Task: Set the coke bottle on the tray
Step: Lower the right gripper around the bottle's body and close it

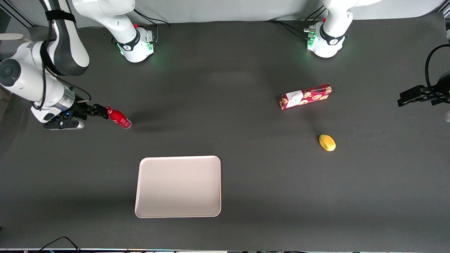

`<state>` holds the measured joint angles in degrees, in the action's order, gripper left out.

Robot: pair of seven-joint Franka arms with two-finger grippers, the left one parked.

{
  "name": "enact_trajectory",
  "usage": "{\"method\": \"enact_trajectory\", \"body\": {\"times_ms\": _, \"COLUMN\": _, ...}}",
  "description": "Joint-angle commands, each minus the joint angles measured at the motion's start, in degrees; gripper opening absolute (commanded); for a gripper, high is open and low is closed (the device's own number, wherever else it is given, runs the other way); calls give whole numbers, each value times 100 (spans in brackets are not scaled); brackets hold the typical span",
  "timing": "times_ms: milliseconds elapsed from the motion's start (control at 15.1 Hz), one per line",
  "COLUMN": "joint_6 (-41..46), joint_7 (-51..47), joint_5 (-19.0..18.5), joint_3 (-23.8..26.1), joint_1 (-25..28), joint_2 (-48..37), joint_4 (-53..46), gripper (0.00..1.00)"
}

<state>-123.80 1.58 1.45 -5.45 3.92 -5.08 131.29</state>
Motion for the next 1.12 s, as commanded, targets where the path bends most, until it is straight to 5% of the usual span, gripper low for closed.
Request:
{"method": "enact_trajectory", "body": {"times_ms": 0, "joint_6": -907, "joint_7": 53, "joint_5": -110, "joint_3": 62, "joint_1": 4, "joint_2": -476, "joint_4": 1099, "gripper": 100}}
{"method": "enact_trajectory", "body": {"times_ms": 264, "joint_6": -1628, "joint_7": 44, "joint_5": -286, "joint_3": 62, "joint_1": 4, "joint_2": -458, "joint_4": 1689, "gripper": 100}}
{"method": "enact_trajectory", "body": {"times_ms": 727, "joint_6": -1638, "joint_7": 53, "joint_5": -435, "joint_3": 62, "joint_1": 4, "joint_2": -432, "joint_4": 1751, "gripper": 97}}
{"method": "enact_trajectory", "body": {"times_ms": 1058, "joint_6": -1638, "joint_7": 44, "joint_5": -435, "joint_3": 62, "joint_1": -5, "joint_2": -414, "joint_4": 1716, "gripper": 53}}
